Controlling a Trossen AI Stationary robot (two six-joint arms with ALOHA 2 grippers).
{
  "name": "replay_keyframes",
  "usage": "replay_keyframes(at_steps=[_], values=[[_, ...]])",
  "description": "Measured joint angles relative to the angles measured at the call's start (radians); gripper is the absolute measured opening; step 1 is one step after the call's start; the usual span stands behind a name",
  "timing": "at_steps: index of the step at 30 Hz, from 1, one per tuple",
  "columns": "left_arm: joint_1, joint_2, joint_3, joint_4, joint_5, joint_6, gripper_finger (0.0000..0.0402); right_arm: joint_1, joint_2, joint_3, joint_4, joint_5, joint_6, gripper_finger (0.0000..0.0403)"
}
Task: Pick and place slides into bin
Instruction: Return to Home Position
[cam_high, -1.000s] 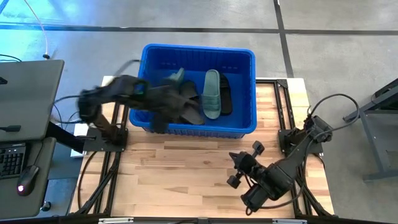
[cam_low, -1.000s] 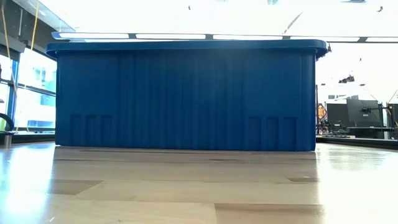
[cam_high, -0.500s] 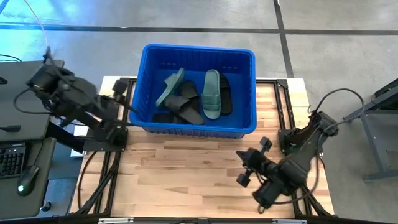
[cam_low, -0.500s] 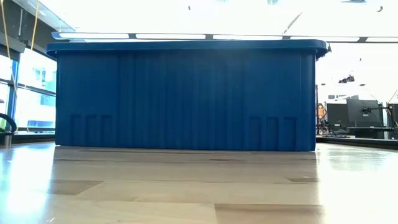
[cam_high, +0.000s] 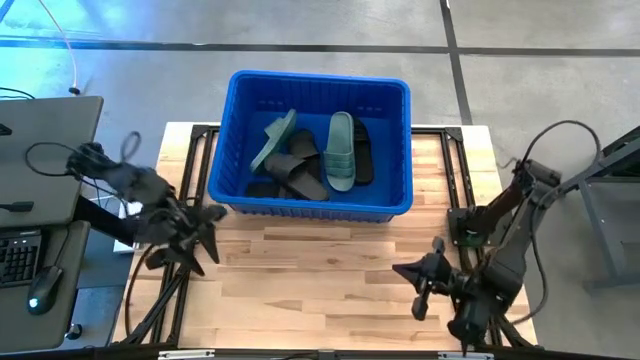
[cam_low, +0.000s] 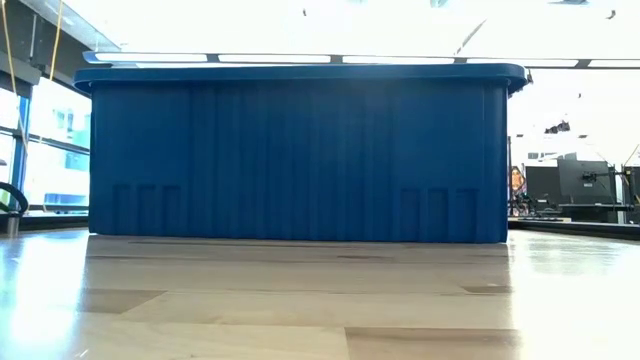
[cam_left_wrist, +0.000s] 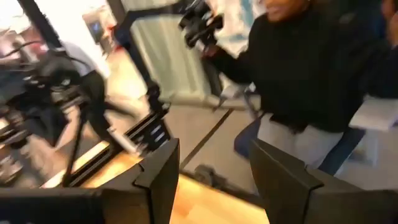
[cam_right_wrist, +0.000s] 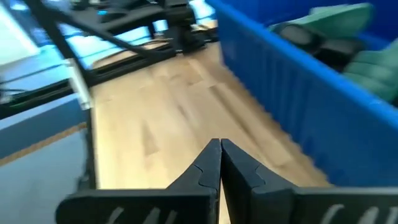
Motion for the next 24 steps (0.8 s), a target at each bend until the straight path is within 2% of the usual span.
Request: replay_keyframes(at_steps=[3, 6, 11, 14, 20, 24], values=[[0.001, -0.019, -0.151, 0.181, 0.050, -0.062, 0.0183, -0.023, -0.093, -0.138, 0.259, -0.052, -0.200, 0.0000], [0.000, -0.009, -0.241, 0.289, 0.038, -0.107, 0.0184, -0.076, -0.199, -0.285, 0.505, -0.140, -0.398, 0.0000], [0.001, 0.009, -0.313, 0.470, 0.076, -0.121, 0.0182, -0.204, -0.350, -0.596, 0.991, -0.377, -0.676, 0.0000], [0.001, 0.002, -0.313, 0.490, 0.121, -0.122, 0.0184, -0.262, -0.446, -0.755, 1.212, -0.488, -0.824, 0.0000], [0.001, -0.128, -0.312, 0.464, 0.157, -0.106, 0.0182, -0.285, -0.718, -0.958, 1.280, -0.498, -0.862, 0.0000], [0.001, -0.246, -0.329, 0.362, 0.107, -0.039, 0.0184, -0.285, -0.796, -1.050, 1.341, -0.504, -0.887, 0.0000]])
